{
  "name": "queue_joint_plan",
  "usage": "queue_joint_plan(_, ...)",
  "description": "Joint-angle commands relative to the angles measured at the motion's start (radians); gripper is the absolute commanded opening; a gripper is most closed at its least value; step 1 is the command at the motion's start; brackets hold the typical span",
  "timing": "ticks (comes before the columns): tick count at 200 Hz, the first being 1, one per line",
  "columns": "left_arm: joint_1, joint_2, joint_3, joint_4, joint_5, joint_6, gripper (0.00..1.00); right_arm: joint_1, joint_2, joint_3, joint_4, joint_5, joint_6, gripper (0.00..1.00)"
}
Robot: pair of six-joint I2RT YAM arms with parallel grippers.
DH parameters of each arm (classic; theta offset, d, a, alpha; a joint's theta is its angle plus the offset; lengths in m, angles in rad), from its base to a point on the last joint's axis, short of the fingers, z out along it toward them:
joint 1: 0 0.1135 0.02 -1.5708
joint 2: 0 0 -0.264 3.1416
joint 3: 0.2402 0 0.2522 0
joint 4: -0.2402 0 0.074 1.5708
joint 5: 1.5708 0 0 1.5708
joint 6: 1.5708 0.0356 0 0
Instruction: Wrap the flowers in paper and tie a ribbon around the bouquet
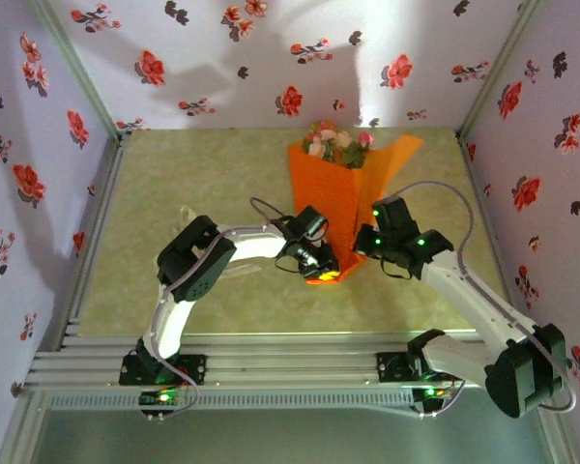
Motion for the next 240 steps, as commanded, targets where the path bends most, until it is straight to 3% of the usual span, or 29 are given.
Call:
queue_joint_plan(1, 0.021, -0.035, -0.052, 0.029, -0.048, -0.021, 0.15, 0.063, 0.046, 0.049, 0.025, 0.008, -0.043, 0.00)
queue_joint_plan(68, 0.048, -0.143, -0.087, 0.071, -0.088, -0.063, 0.16, 0.040, 0.024, 0.060, -0.018, 0.086, -0.032, 0.00)
queue_joint_plan(121, 0.038, -0.032, 0.018, 0.081, -0.021, -0.086, 0.16, 0.023, -0.001, 0.096, -0.022, 0.062, -0.018, 0.00)
queue_joint_plan(202, 0.040, 0.061, 0.029, 0.106, -0.007, -0.069, 0.16, 0.045, 0.094, 0.152, 0.087, -0.150, -0.070, 0.00)
queue_joint_plan(240, 0.051, 0.009, 0.000, 0.134, -0.036, -0.075, 0.16, 0.048, 0.131, 0.151, 0.103, -0.196, -0.081, 0.00)
